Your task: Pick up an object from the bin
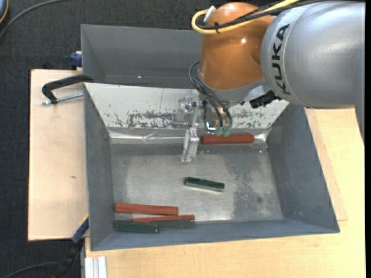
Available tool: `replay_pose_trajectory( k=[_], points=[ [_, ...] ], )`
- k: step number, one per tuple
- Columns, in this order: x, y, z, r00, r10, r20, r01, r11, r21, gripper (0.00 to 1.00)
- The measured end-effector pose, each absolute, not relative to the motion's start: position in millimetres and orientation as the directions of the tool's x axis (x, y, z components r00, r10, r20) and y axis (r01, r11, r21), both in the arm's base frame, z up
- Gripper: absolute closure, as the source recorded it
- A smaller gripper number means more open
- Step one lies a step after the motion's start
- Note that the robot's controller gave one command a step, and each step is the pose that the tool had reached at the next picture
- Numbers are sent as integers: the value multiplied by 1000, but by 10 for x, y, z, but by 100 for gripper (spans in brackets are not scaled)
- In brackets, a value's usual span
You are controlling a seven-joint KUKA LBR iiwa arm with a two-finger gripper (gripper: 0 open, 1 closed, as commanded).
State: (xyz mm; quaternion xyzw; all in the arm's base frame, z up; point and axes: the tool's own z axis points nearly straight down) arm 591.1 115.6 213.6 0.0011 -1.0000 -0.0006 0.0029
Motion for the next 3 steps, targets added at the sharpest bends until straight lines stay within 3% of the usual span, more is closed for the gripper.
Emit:
replay_pose_trajectory(
  k=[1, 2, 3],
  points=[
    [5499, 1724, 739, -986, -164, 7, -164, 986, 1, 0],
    [5780, 1161, 1199, -993, -119, -11, -119, 993, -1, 0],
    [5678, 183, 777, -997, -81, 2, -81, 997, -2, 0]
  ],
)
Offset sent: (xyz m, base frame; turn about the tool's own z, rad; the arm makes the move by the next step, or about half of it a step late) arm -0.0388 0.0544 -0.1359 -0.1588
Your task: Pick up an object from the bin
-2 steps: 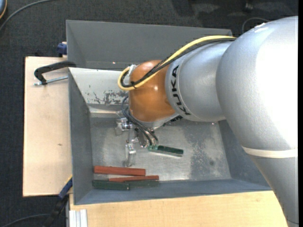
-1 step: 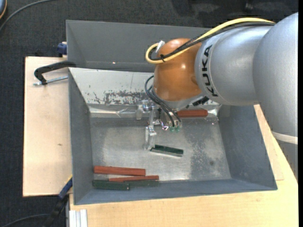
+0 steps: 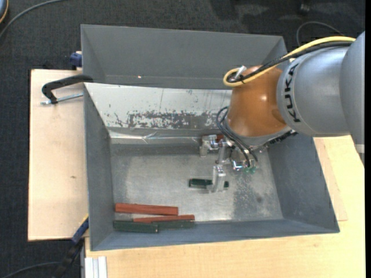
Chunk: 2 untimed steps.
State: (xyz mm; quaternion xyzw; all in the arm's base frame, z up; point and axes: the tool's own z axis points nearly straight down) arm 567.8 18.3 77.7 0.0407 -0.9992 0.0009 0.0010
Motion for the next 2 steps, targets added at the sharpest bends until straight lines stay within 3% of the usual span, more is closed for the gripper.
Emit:
replay_pose_trajectory(
  k=[1, 2],
  points=[
    [5687, 238, 797, -996, -89, -2, -89, 996, 1, 100],
    [5688, 241, 797, -996, -89, -3, -89, 996, 2, 0]
  ],
)
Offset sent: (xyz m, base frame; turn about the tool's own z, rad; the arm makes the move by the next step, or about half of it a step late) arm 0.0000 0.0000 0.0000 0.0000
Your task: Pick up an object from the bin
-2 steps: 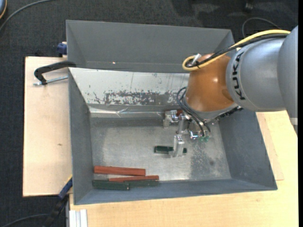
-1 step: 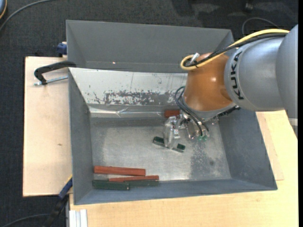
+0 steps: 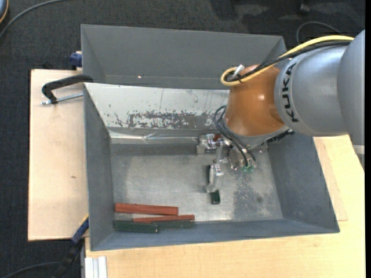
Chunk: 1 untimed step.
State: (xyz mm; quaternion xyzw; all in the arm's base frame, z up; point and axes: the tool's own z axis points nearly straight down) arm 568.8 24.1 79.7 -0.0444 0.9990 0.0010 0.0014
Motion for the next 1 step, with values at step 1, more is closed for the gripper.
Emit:
replay_pose_trajectory(
  k=[1],
  points=[
    [5894, -415, 772, -961, 275, -3, 275, 961, 1, 0]
  ],
)
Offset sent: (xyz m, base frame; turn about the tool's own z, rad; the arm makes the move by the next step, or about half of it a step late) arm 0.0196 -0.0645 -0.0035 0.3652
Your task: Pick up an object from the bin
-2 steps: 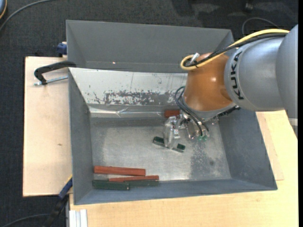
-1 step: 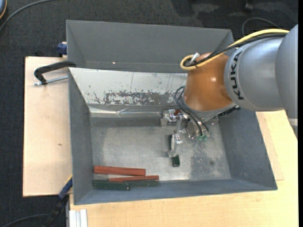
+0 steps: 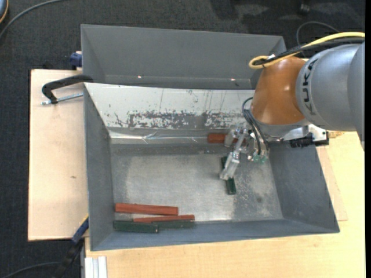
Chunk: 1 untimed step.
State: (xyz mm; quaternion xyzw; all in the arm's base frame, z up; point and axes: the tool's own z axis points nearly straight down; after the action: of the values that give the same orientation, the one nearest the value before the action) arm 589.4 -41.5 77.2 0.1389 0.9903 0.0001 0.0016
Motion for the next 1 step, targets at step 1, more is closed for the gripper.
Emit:
replay_pose_trajectory(
  k=[1],
  points=[
    [5773, -1091, 1173, -988, 156, -10, 156, 988, -2, 0]
  ],
)
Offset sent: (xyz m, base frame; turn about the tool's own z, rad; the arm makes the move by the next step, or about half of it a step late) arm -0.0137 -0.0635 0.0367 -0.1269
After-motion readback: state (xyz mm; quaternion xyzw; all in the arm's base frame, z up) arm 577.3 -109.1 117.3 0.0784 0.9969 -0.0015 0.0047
